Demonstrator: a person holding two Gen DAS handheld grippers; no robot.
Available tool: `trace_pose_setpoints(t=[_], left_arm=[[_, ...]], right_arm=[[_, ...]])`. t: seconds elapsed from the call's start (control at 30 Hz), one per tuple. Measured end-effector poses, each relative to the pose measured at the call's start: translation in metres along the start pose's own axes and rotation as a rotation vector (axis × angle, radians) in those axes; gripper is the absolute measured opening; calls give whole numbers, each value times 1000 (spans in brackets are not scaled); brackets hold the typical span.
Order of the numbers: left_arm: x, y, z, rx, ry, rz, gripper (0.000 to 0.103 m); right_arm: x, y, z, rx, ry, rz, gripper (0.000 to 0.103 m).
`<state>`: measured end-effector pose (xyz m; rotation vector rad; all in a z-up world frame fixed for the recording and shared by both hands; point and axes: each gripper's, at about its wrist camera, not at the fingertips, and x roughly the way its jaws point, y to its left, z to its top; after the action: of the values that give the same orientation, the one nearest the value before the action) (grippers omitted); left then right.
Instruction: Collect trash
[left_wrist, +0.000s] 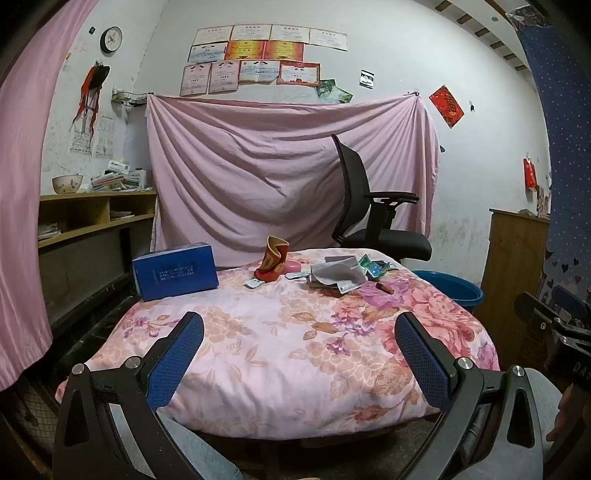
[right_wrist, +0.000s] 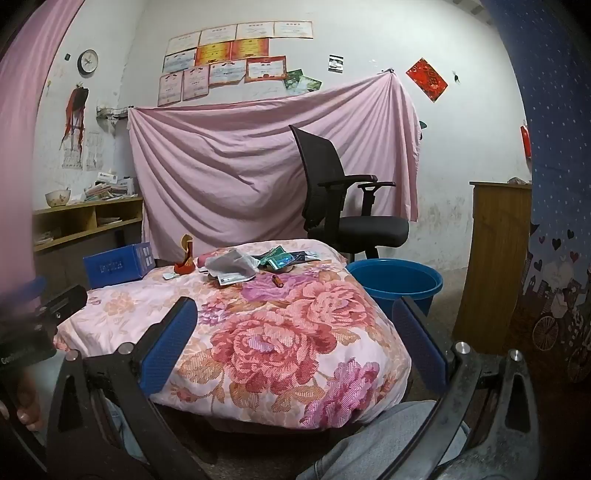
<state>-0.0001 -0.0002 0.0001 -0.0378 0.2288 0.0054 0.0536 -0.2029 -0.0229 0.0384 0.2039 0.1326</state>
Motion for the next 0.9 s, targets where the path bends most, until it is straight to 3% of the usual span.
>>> trace_pose_setpoints(t=[0.9], left_arm=[[0,-2,0,0,-1,1,101]], right_arm=[[0,1,0,-4,3,-1,103]])
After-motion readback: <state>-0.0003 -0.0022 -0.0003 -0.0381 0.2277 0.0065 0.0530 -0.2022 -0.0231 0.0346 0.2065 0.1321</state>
